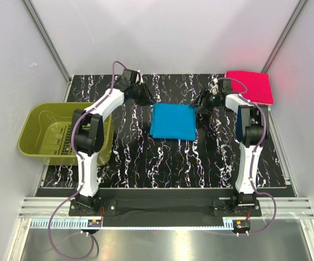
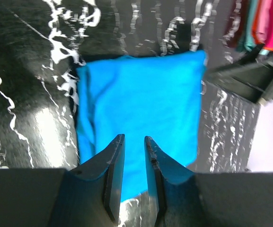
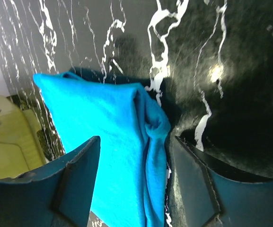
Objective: Fold and stack the t-shirts
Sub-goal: Fold the tshirt, then neatly place the folded tshirt to the corner
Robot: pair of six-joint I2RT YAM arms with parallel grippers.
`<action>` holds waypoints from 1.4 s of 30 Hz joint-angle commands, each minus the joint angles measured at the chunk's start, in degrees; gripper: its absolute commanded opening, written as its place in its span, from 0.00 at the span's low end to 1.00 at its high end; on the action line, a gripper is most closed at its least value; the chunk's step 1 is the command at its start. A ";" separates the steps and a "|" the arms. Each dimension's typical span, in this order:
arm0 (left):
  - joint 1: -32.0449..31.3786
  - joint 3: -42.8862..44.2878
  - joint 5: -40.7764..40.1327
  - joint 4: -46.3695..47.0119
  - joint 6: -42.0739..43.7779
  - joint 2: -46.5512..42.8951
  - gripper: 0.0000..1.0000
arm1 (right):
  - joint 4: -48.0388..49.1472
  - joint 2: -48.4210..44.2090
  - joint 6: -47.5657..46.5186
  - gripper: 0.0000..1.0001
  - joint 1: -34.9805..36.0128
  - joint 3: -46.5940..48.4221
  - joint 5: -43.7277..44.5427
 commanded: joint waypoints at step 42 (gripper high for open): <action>-7.84 -22.59 1.94 -12.59 20.34 -41.07 0.33 | -15.59 7.19 -19.47 0.77 1.80 15.97 2.87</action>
